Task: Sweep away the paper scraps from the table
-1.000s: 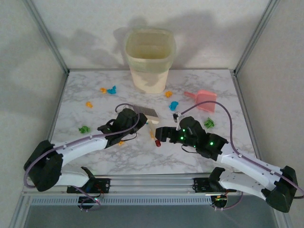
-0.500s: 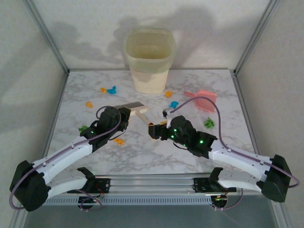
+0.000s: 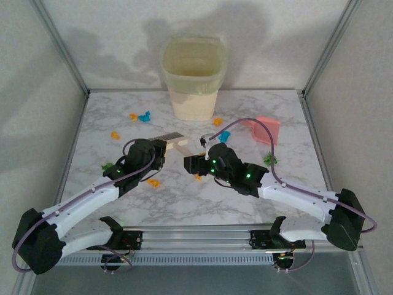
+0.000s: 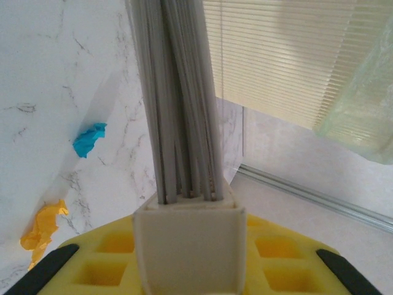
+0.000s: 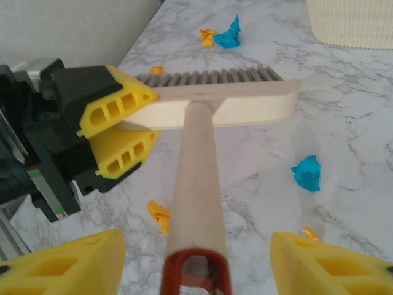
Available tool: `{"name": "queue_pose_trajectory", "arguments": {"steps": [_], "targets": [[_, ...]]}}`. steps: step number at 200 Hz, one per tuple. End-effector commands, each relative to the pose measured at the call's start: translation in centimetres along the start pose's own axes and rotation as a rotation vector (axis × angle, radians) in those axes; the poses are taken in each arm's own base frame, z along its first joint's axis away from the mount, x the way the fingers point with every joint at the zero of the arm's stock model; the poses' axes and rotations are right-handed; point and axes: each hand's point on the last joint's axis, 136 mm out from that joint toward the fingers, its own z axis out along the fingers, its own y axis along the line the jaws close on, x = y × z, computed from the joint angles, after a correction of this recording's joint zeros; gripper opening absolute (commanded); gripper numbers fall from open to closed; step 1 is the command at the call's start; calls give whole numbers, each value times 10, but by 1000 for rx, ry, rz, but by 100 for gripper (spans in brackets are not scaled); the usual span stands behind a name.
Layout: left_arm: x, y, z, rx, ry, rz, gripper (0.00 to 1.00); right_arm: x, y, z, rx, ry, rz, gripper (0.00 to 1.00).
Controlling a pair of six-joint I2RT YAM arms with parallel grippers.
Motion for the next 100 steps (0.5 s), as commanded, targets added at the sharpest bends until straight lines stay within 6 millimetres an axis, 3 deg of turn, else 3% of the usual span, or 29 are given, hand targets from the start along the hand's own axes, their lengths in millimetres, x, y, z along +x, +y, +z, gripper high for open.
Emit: {"name": "queue_pose_trajectory", "arguments": {"steps": [1,24,64,100], "targets": [[-3,-8,0,29,-10,-37,0,-11,8,0,3,-18,17,60],[-5,-4,1,25,-18,-56,0,-10,7,5,17,-4,20,54],[-7,-3,1,38,-25,-95,0,-7,-7,12,89,-11,33,53],[-9,-6,0,38,-39,-100,0,-8,-8,13,98,-15,22,50]]}}
